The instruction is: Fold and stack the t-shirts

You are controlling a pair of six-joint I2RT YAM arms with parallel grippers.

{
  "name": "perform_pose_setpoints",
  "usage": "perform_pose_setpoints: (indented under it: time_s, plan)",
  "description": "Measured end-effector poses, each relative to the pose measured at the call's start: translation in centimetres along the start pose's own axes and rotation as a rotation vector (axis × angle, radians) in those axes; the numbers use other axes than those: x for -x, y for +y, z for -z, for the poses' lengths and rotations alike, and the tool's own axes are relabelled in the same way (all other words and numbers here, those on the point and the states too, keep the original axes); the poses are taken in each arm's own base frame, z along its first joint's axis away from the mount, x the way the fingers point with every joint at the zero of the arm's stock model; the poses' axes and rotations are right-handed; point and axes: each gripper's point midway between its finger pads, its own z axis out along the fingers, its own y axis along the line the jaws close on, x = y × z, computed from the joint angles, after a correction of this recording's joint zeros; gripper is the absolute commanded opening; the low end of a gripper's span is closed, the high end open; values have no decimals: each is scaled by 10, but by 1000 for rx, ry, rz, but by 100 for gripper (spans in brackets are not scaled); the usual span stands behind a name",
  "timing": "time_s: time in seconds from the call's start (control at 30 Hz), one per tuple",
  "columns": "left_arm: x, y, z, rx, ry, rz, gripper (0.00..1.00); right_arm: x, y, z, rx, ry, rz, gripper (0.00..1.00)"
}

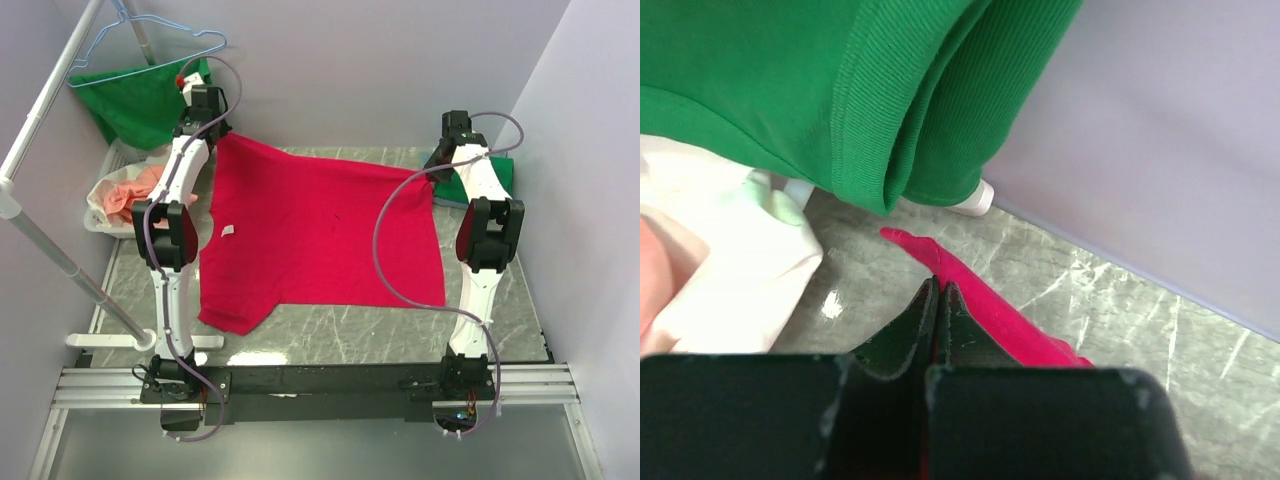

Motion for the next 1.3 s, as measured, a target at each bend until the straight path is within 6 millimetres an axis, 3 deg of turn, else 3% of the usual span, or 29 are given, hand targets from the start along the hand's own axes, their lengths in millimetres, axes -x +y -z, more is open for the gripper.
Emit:
perform_pose_setpoints:
  time_s: [0.2,0.43,0.6,0.7,1.13,1.3]
  plan:
    - [-9,3,14,10,28,-15,1,-25,-12,-7,-20,59,6,0]
    - [-55,22,18,96,126,-56,1,-38,-22,10,-23,64,6,0]
    - [-91,44,35,151,208,-53,1,-39,-23,16,-13,49,5,0]
    - [-93,49,43,168,216,-40,1,-43,-27,17,-14,51,5,0]
    - [-65,58,89,197,138,7,1,-65,-40,26,-11,63,6,0]
    - [-75,69,100,221,151,9,1,-79,-47,24,-15,91,9,0]
